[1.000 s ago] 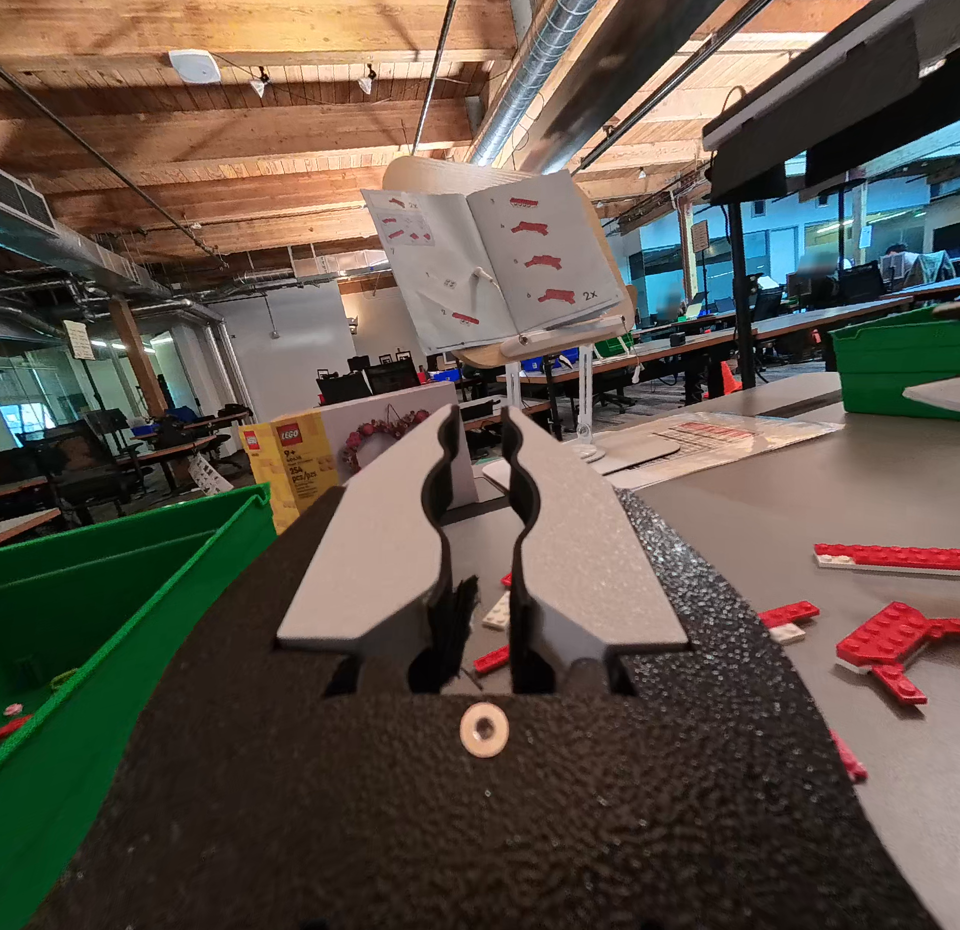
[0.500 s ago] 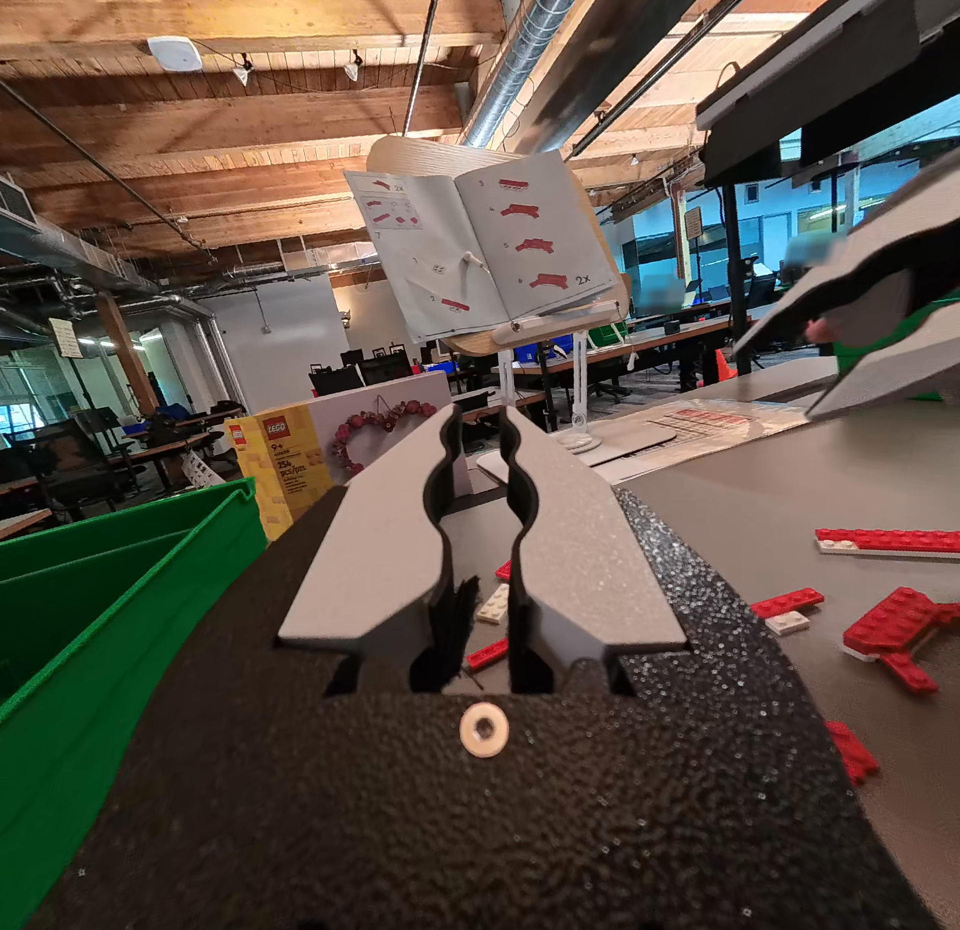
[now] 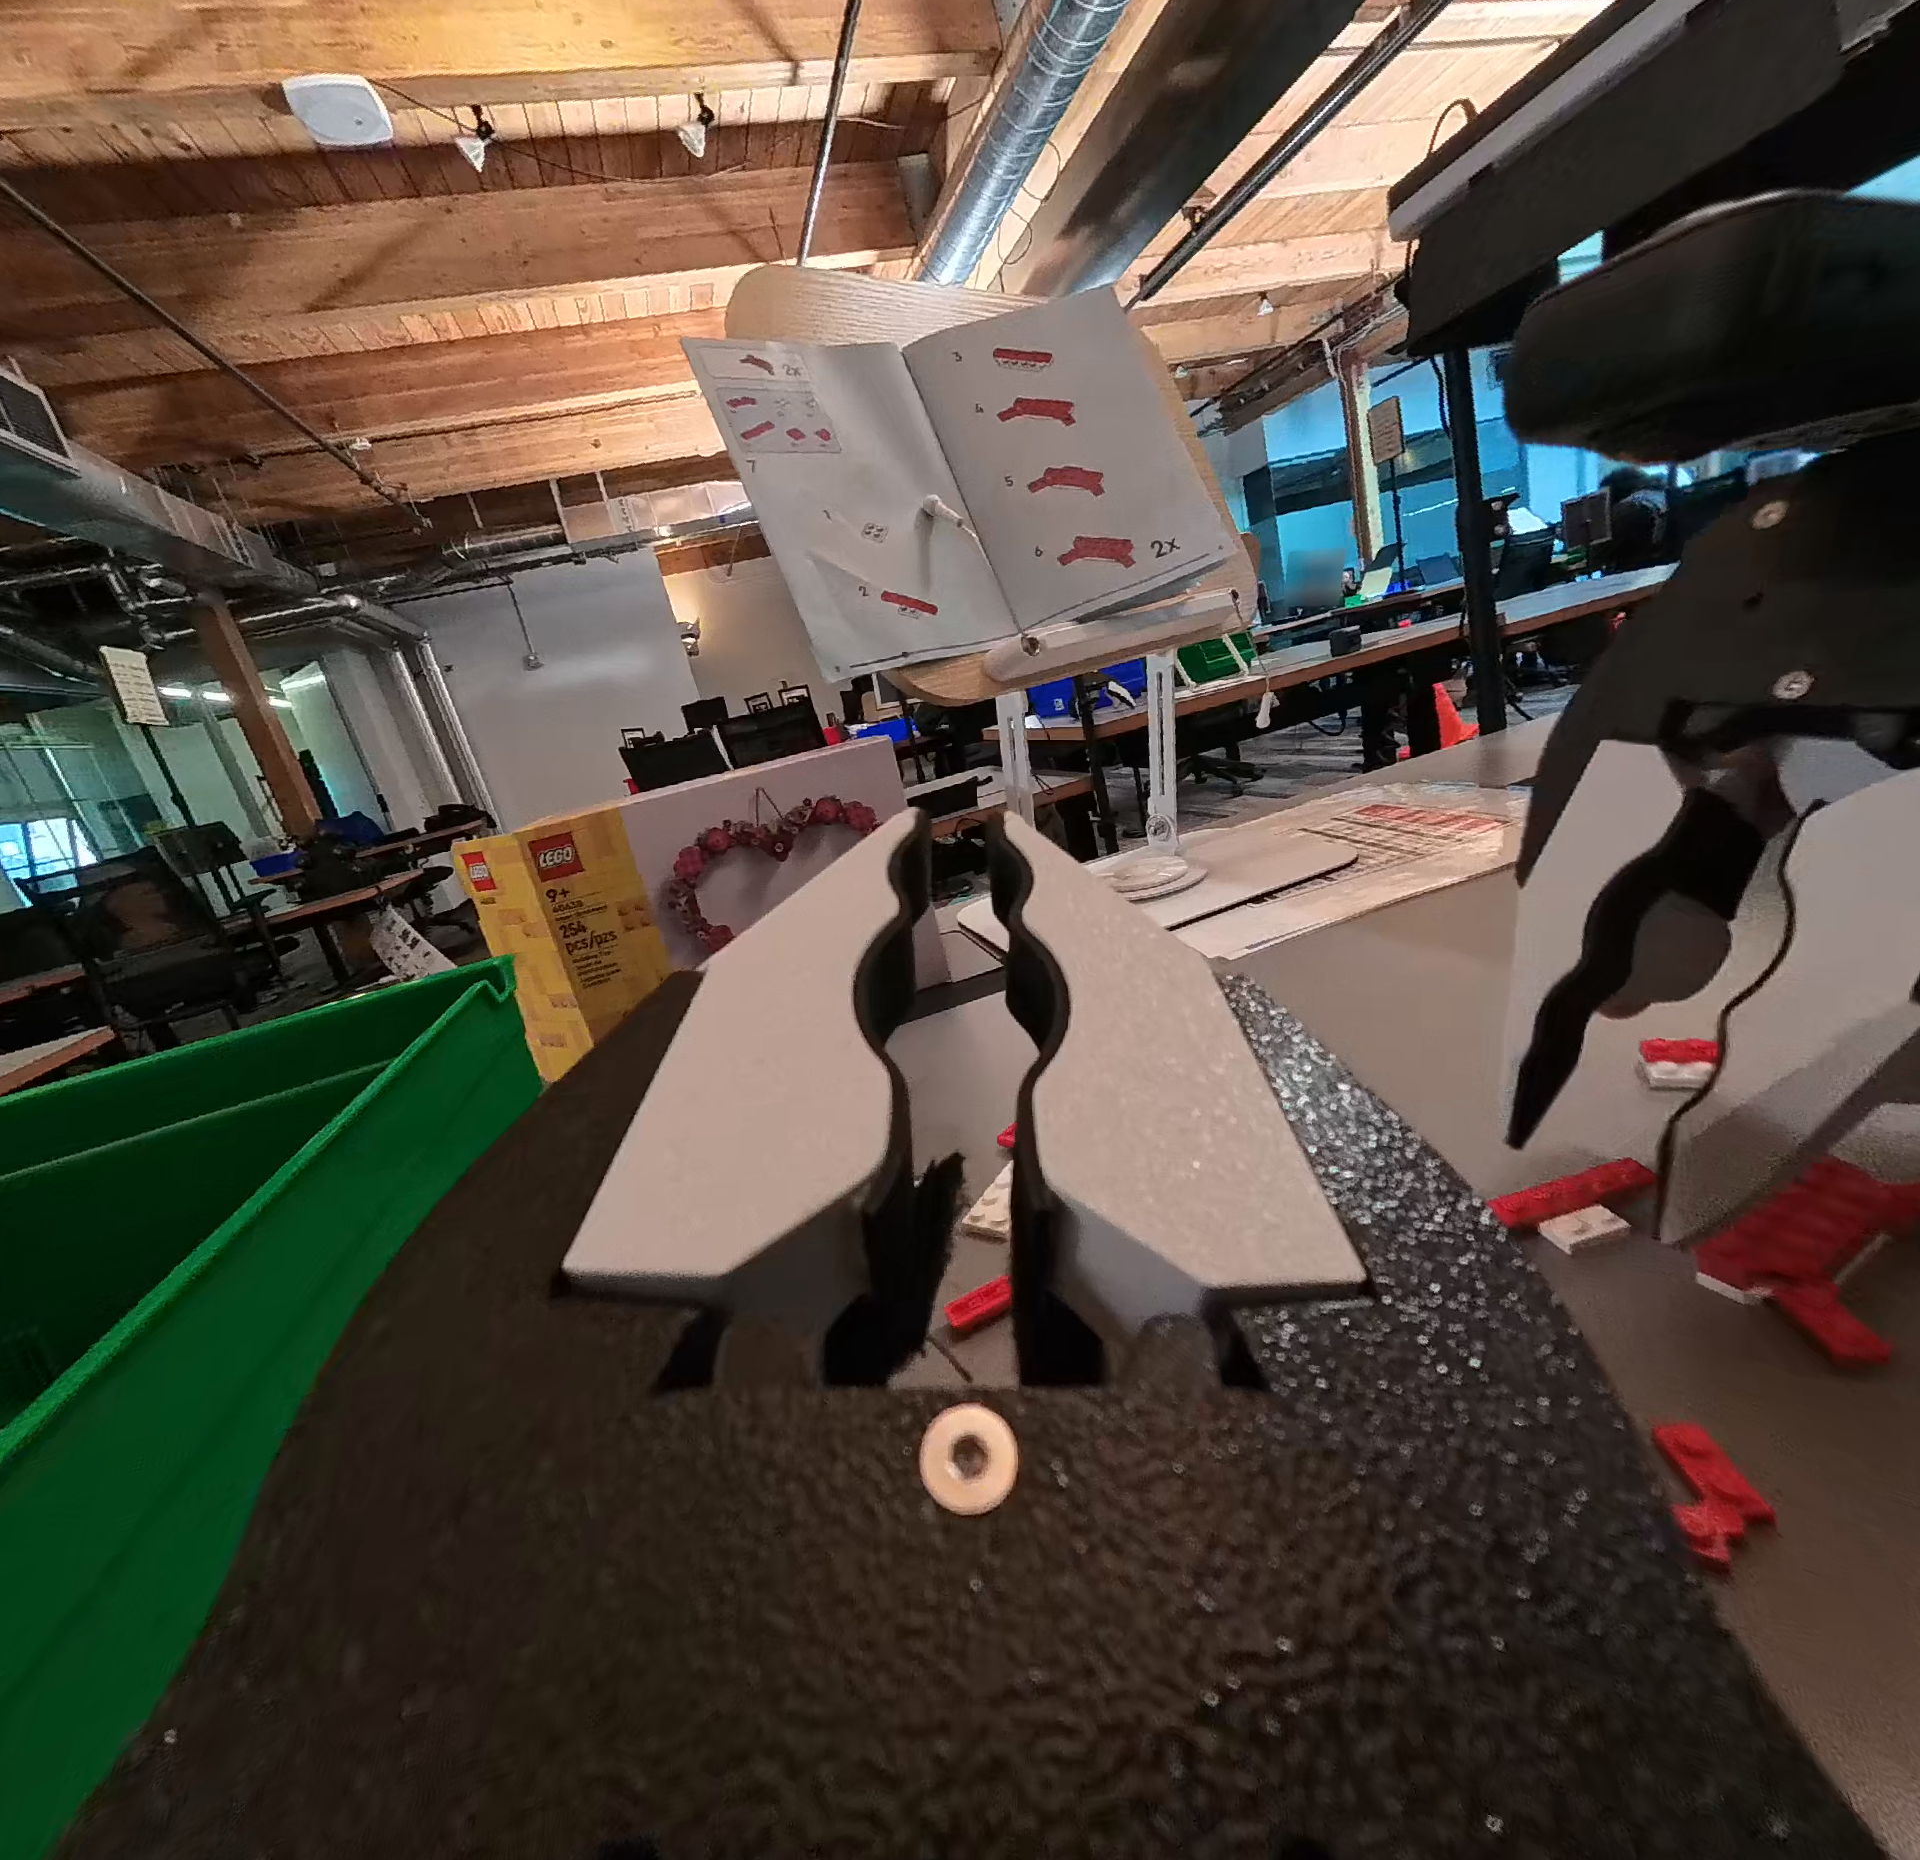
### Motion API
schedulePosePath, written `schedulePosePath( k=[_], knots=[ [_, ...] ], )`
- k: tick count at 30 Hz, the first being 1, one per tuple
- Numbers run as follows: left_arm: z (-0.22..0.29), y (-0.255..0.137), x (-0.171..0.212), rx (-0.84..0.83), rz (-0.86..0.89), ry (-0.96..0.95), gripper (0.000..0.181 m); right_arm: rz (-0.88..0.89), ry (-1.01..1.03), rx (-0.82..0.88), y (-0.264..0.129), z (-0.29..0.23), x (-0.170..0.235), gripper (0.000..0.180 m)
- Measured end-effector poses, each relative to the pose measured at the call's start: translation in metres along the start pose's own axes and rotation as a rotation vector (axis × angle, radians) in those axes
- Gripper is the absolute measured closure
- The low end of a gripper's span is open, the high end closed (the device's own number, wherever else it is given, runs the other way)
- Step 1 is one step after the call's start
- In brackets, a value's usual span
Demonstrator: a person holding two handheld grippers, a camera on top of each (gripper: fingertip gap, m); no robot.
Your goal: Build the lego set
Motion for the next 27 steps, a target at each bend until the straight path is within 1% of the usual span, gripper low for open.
schedulePosePath(
  k=[4, 8, 11, 14, 17, 27],
  knots=[
    [0.004, -0.001, -0.001, 0.012, 0.005, 0.013, 0.173, -0.029, -0.016, 0.018, 0.003, 0.005, 0.004, 0.153],
    [0.005, -0.001, 0.000, 0.019, 0.000, 0.014, 0.174, -0.027, -0.039, 0.037, 0.001, 0.008, 0.007, 0.164],
    [0.004, -0.001, 0.001, 0.016, -0.005, 0.005, 0.174, -0.012, -0.024, -0.002, 0.003, 0.004, 0.008, 0.163],
    [0.002, 0.000, 0.002, 0.011, -0.011, -0.007, 0.174, -0.006, 0.003, -0.004, 0.002, 0.006, 0.010, 0.157],
    [0.002, 0.000, 0.002, 0.010, -0.013, -0.013, 0.175, 0.006, 0.020, -0.010, 0.003, 0.007, 0.011, 0.156],
    [0.004, 0.000, 0.003, 0.019, -0.015, -0.006, 0.176, 0.031, 0.001, -0.034, 0.005, 0.005, 0.008, 0.167]
  ],
)
Point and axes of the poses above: each gripper's, where its closed fingertips meet, y out along the fingers, x out of its underside, z = x × y across the jaws, the point moved 1 cm from there along -y, back along the fingers, and after that the axes turned 15 degrees about -x, right-handed, at the moved point
